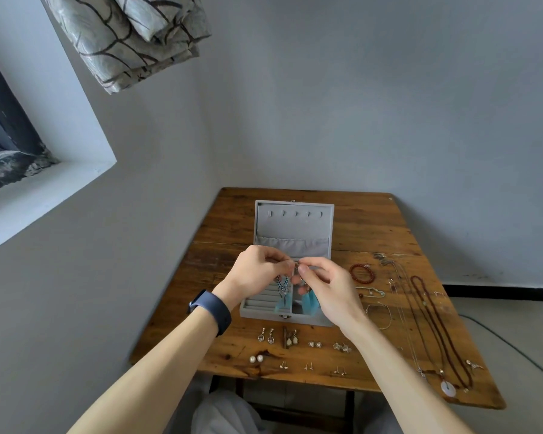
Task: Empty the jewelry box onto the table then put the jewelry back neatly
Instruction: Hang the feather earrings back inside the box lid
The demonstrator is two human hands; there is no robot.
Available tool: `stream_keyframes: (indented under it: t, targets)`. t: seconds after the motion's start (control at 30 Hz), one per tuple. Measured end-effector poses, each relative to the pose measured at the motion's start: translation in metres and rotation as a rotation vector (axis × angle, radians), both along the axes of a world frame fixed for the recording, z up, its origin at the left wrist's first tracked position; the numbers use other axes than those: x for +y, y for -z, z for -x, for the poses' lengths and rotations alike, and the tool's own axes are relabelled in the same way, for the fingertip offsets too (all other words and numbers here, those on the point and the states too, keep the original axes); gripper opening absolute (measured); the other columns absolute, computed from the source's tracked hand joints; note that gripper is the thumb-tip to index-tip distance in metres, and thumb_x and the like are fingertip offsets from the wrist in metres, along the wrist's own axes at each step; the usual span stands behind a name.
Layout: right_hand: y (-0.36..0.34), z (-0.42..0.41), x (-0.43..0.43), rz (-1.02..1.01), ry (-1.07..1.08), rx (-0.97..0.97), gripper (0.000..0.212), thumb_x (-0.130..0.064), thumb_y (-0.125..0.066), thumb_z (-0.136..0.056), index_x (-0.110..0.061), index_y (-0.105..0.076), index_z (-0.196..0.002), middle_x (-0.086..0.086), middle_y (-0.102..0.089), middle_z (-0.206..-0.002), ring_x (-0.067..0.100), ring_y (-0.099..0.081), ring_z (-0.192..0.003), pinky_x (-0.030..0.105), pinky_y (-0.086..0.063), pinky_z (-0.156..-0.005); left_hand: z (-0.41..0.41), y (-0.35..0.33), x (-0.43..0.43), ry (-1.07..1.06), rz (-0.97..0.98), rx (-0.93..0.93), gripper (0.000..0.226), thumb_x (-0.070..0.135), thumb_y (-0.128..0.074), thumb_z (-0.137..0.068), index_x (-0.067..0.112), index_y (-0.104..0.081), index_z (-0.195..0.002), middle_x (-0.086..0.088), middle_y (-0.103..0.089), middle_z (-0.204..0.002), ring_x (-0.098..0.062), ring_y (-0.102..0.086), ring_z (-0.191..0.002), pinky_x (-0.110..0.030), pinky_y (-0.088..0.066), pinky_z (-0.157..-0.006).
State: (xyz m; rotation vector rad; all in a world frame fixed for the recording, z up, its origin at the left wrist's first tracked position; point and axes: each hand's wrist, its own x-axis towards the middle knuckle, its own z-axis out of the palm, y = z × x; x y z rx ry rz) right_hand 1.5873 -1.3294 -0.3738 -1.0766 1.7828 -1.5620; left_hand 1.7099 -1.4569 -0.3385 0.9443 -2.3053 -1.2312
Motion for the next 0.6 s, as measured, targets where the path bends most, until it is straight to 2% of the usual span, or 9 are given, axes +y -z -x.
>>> stream_keyframes:
  t: [0.17,0.3,0.43,0.53,0.6]
  targets:
    - [-0.002,0.011,-0.011,-0.059,-0.006,0.1,0.01,-0.025,-0.063,-0.095,-0.021,-0.071,-0.101,-0.009,-0.076,-0.085,0.012,-0.071,-0.072,0.028,-0.058,-0.071,0.004,-0.004,-0.016,0.055,-0.023,-0.045,0.017,0.028,-0.071,-0.091,0.014,-0.077,-0.098,0.0,-0.075,-0.089,-0.01,-0.067,-0.079,-0.013,-0.047,-0.062]
    - [-0.008,0.016,-0.032,-0.087,0.065,0.145,0.009,-0.028,-0.063,-0.095,-0.023,-0.07,-0.097,-0.011,-0.074,-0.079,0.008,-0.069,-0.064,0.015,-0.052,-0.059,0.008,-0.005,-0.033,0.018,0.015,-0.027,0.021,0.031,-0.071,-0.092,0.017,-0.071,-0.108,0.003,-0.074,-0.092,-0.012,-0.07,-0.086,-0.017,-0.051,-0.066]
    - [-0.01,0.023,-0.063,-0.114,0.13,0.112,0.01,-0.029,-0.062,-0.095,-0.023,-0.07,-0.096,-0.013,-0.074,-0.077,0.007,-0.068,-0.063,0.013,-0.05,-0.054,0.008,0.003,-0.069,-0.187,-0.065,0.036,0.049,0.034,-0.076,-0.087,0.023,-0.05,-0.127,0.001,-0.073,-0.097,-0.012,-0.07,-0.087,-0.024,-0.054,-0.073]
    - [-0.011,0.03,-0.09,-0.126,0.152,0.091,0.011,-0.029,-0.061,-0.096,-0.022,-0.07,-0.096,-0.012,-0.074,-0.078,0.009,-0.067,-0.061,0.012,-0.049,-0.051,0.014,0.012,-0.107,-0.293,-0.137,0.02,0.066,0.037,-0.077,-0.086,0.02,-0.042,-0.14,0.0,-0.072,-0.102,-0.015,-0.068,-0.096,-0.036,-0.057,-0.088]
    - [-0.011,0.035,-0.108,-0.134,0.171,0.08,0.012,-0.03,-0.06,-0.097,-0.022,-0.069,-0.098,-0.012,-0.073,-0.08,0.011,-0.068,-0.062,0.013,-0.049,-0.052,0.022,0.016,-0.13,-0.298,-0.173,-0.025,0.075,0.036,-0.077,-0.086,0.019,-0.036,-0.146,0.001,-0.071,-0.103,-0.016,-0.066,-0.098,-0.04,-0.055,-0.094]
